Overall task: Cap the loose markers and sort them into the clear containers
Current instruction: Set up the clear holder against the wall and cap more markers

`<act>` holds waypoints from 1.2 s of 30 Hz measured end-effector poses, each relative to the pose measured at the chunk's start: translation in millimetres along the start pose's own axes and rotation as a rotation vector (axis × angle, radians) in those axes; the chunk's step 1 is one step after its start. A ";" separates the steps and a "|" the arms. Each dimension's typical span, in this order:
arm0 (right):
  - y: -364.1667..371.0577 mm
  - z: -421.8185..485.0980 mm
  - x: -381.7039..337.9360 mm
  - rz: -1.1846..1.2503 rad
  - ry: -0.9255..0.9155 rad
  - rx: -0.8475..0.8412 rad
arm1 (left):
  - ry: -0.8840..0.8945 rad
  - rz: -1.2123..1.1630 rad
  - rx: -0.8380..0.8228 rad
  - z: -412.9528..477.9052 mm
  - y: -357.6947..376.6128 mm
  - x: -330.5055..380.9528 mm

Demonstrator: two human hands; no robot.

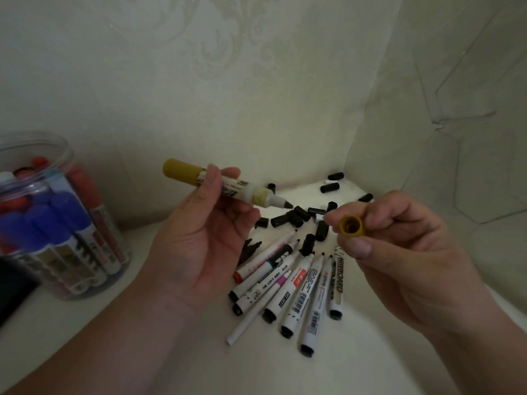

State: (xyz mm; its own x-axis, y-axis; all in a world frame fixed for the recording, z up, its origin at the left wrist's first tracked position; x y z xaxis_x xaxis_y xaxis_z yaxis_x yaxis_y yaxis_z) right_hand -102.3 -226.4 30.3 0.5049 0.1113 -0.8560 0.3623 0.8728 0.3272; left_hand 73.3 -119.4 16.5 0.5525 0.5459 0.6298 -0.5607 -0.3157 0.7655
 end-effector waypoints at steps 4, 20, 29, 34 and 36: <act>6.5 -0.2 -0.8 0.136 -0.024 -0.125 | -0.021 -0.016 0.002 -0.4 -1.5 -2.3; -7.7 -5.2 6.4 -0.797 -0.151 0.182 | 0.116 1.028 -0.508 -29.0 5.9 -14.4; 22.0 -13.6 0.4 -1.072 -0.200 0.097 | 0.319 1.453 -0.757 -31.4 20.6 -18.5; 22.3 -11.2 -3.5 -0.999 -0.213 0.140 | 0.356 1.578 -0.712 -33.2 19.4 -15.6; 22.6 -11.0 -5.7 -0.937 -0.130 0.187 | 0.374 1.572 -0.711 -32.5 21.1 -13.5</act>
State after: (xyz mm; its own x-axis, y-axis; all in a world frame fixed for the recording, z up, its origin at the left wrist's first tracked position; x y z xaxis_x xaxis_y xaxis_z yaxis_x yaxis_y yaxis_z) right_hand -105.7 -202.1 38.2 0.0264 -0.6558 -0.7545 0.7756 0.4896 -0.3984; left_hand 34.0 -108.2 19.9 -0.8245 0.2499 0.5077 -0.5659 -0.3563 -0.7435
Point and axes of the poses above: each hand's wrist, its own z-axis towards the middle knuckle, its own y-axis out of the palm, x = y × z, the point moved 3 cm from there along z, towards the middle knuckle, and after that the axes turned 4 degrees about y, right-handed, at the moved point
